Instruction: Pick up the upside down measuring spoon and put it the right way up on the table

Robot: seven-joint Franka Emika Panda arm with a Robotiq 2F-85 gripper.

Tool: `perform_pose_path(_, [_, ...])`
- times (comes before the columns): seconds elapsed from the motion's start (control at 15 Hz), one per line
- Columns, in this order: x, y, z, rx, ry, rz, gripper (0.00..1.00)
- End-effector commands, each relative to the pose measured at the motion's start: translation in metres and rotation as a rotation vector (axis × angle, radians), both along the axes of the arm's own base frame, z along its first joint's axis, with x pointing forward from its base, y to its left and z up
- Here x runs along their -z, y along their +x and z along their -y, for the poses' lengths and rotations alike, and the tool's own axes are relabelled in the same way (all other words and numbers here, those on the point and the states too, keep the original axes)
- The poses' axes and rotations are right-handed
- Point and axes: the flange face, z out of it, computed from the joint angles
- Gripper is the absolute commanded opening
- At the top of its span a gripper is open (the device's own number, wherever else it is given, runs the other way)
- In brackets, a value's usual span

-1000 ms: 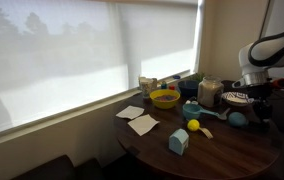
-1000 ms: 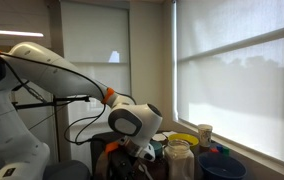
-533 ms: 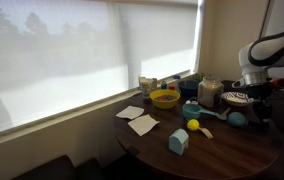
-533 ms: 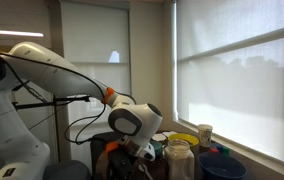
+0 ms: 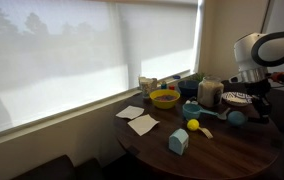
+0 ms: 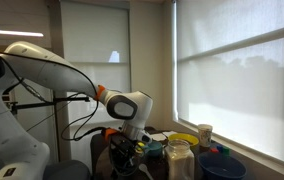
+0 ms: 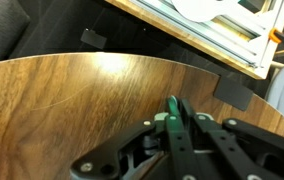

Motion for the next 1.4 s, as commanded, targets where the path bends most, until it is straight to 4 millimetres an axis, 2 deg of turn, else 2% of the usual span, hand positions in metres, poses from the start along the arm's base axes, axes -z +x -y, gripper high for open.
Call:
perform_pose_path(0.0, [-0.014, -0.001, -0.027, -0.04, -0.171, 0.04, 0.02])
perform_pose_path(0.33, [-0.01, 0.003, -0.06, -0.064, -0.396, 0.092, 0.02])
perform_pose_path(0.47, [-0.008, 0.005, -0.07, -0.072, -0.397, 0.109, 0.02])
perform_pose_path(0.53, [-0.009, 0.006, -0.073, -0.11, -0.296, 0.11, 0.02])
perform_pose_path(0.6, [-0.01, 0.006, -0.069, -0.082, -0.357, 0.087, 0.08])
perform_pose_path(0.87, [-0.008, 0.007, -0.072, -0.104, -0.329, 0.096, 0.08])
perform_pose_path(0.93, [-0.009, 0.005, -0.072, -0.106, -0.374, 0.077, 0.02])
perform_pose_path(1.33, [0.0, 0.001, -0.099, -0.22, -0.593, 0.051, 0.02])
